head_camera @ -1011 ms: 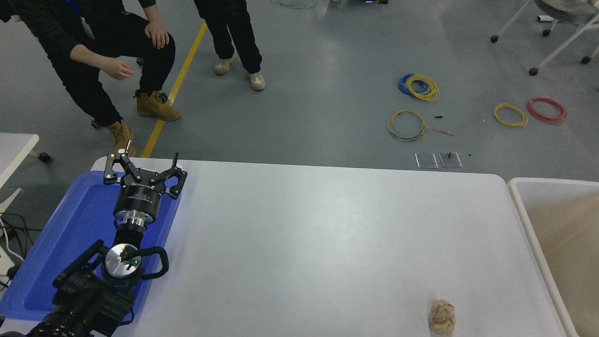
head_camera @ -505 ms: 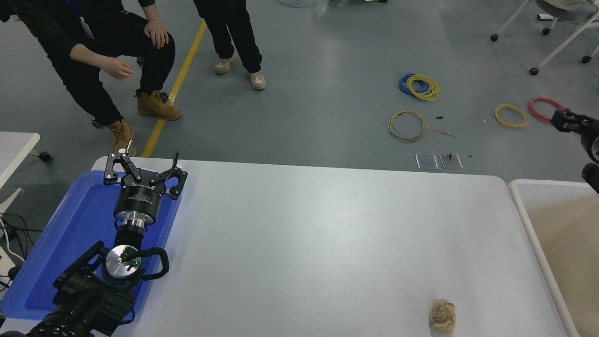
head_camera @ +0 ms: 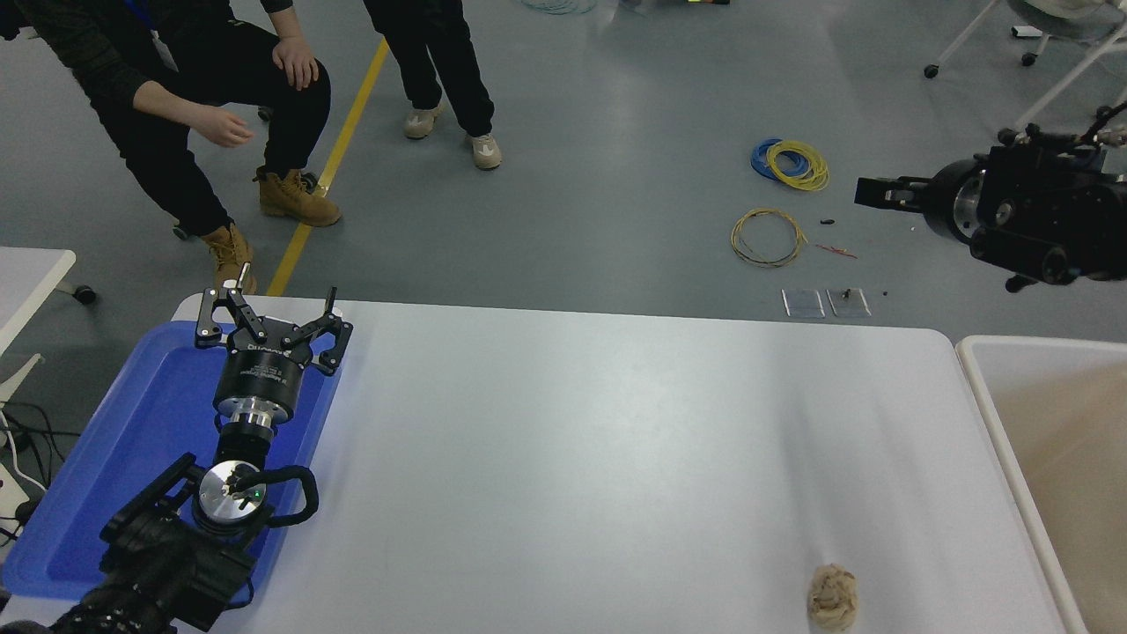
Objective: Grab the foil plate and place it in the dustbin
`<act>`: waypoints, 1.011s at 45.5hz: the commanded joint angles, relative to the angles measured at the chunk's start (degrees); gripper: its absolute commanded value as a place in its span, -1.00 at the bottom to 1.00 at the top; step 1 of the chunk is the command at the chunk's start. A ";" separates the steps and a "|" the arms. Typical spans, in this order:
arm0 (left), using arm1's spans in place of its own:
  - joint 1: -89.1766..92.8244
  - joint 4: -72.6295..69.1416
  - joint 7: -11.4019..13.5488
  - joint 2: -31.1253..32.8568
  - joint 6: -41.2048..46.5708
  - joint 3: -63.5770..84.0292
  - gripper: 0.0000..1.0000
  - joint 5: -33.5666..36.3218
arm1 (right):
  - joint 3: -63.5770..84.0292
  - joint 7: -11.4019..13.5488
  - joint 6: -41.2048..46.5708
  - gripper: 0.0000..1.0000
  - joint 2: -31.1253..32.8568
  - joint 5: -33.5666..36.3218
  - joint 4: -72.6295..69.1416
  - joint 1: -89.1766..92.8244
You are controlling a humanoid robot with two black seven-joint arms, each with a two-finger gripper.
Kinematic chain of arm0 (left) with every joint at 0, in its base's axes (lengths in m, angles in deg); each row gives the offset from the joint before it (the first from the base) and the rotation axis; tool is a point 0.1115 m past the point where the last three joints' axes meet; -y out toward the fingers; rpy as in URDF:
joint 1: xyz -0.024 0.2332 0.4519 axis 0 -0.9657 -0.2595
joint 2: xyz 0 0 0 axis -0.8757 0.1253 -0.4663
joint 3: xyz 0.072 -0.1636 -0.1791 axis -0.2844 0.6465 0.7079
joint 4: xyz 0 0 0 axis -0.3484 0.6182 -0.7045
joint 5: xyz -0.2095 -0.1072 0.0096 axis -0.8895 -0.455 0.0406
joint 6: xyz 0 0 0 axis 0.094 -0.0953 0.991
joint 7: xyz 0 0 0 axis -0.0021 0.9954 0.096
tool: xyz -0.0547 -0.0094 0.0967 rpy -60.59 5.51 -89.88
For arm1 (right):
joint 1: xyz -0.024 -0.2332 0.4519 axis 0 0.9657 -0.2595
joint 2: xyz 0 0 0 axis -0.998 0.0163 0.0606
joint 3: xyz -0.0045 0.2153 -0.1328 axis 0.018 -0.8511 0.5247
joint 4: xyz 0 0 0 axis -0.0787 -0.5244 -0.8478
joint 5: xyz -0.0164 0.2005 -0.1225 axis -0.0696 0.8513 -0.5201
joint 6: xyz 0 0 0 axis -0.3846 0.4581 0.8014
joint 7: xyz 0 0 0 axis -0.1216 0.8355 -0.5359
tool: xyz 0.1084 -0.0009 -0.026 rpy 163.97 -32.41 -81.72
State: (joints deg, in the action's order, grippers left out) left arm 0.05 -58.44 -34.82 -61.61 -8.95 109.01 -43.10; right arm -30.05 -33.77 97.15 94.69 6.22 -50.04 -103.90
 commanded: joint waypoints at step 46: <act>0.00 0.00 0.00 -0.02 0.00 0.00 1.00 0.00 | 5.73 0.19 34.61 1.00 4.68 3.06 -23.10 -21.43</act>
State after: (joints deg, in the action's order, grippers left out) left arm 0.04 -58.44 -34.82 -61.63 -8.92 109.01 -43.10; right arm -24.48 -33.61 130.73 98.82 8.01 -71.81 -124.30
